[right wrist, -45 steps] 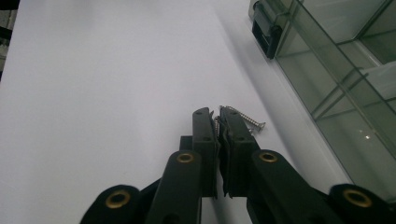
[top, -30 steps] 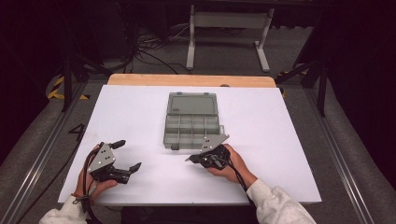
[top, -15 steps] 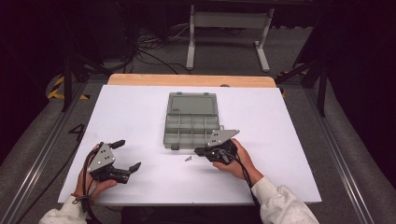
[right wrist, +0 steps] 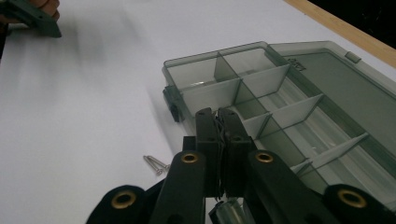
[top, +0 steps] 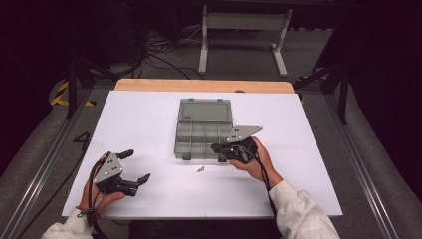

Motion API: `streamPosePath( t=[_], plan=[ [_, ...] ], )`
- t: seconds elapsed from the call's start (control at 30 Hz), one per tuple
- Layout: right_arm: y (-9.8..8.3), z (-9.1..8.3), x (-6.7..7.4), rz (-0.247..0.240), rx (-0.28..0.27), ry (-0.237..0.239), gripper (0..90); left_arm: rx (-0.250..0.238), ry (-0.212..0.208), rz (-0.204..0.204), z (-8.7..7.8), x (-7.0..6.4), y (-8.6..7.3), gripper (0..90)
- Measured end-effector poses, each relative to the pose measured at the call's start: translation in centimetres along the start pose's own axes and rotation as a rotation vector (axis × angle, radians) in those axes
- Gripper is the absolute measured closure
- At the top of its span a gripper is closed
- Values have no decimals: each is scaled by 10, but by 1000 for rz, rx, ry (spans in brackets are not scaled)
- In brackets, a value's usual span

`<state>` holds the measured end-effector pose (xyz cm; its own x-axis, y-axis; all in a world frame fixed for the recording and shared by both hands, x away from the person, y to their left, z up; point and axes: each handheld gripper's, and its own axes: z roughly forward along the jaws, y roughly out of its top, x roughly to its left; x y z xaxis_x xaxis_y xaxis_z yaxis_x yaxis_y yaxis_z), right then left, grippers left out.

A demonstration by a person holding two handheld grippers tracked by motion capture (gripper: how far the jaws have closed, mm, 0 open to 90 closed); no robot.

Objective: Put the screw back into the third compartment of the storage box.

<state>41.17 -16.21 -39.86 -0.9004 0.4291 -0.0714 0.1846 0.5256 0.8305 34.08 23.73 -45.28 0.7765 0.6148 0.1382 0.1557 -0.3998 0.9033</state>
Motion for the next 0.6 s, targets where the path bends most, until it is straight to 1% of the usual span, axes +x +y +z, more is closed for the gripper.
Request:
streamPosePath(
  t=[0.07, 0.1, 0.13, 0.2, 0.37, 0.4, 0.6],
  plan=[
    [3, 1, -6, 9, -7, -12, 887, -4, -2, -1, 0, 0, 0, 48],
    [3, 1, -6, 9, -7, -12, 887, -4, -2, -1, 0, 0, 0, 48],
    [7, 3, -10, 4, -6, -30, 887, -6, 0, -4, 0, -1, 0, 48],
    [8, 4, -12, 6, -2, -34, 887, -7, -1, -1, 0, 0, 0, 48],
    [14, 6, -22, 17, -16, -57, 887, -10, -1, 0, -1, -1, 1, 47],
    [16, 8, -25, 26, -14, -63, 887, -12, -2, -1, -1, 0, 1, 47],
    [20, 15, -34, 39, -10, -77, 887, -16, -6, -2, -1, -1, 1, 47]
  ],
)
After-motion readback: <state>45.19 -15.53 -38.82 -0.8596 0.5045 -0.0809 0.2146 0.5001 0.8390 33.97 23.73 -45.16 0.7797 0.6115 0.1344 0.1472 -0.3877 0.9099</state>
